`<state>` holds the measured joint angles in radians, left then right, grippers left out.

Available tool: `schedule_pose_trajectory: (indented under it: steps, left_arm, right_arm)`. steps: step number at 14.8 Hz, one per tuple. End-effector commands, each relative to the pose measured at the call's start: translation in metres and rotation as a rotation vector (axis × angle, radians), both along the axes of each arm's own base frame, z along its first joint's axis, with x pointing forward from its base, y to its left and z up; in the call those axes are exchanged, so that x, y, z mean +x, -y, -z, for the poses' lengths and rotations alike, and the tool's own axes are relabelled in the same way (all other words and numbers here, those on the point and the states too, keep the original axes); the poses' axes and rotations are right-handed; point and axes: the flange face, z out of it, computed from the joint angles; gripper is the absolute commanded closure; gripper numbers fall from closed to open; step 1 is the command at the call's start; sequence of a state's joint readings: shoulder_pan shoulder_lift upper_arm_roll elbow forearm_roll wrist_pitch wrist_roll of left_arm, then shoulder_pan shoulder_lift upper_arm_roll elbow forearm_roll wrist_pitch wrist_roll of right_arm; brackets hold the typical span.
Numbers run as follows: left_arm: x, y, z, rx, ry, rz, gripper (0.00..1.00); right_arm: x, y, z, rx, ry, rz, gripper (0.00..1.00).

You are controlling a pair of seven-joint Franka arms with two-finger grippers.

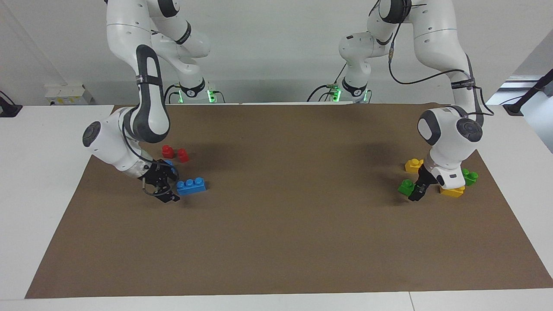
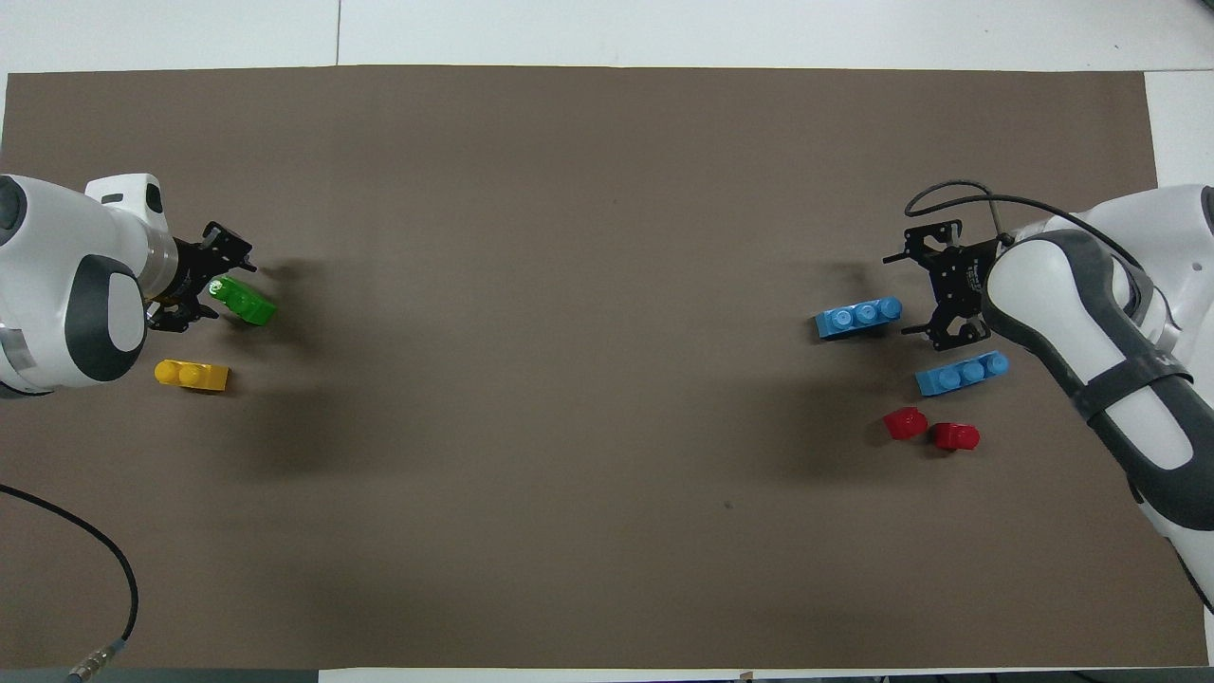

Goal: Remove green block with left arm and hold with right
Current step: 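Lower and release both bricks onto the table with both grippers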

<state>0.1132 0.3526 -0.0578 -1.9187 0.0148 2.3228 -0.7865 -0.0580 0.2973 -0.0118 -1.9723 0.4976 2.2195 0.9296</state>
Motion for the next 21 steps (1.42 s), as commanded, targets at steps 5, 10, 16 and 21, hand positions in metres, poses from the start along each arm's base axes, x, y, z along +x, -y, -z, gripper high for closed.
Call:
schedule_pose_trajectory:
  steps: [5, 10, 16, 21]
  left_arm:
    - [0.003, 0.007, -0.072, 0.015, 0.009, 0.058, 0.00]
    - [-0.002, 0.041, -0.128, 0.062, -0.059, 0.277, 0.00]
    - [-0.025, 0.066, -0.194, 0.082, -0.076, 0.466, 0.00]
    - [-0.059, 0.065, -0.254, 0.072, -0.110, 0.646, 0.00]
  right_arm:
    - [0.000, -0.044, -0.113, -0.111, 0.075, -0.179, 0.00]
    - [0.007, -0.049, -0.143, -0.162, 0.091, -0.237, 0.00]
    - [0.010, -0.067, -0.188, -0.286, 0.167, -0.430, 0.00]
    - [0.000, -0.056, -0.239, -0.356, 0.316, -0.880, 0.00]
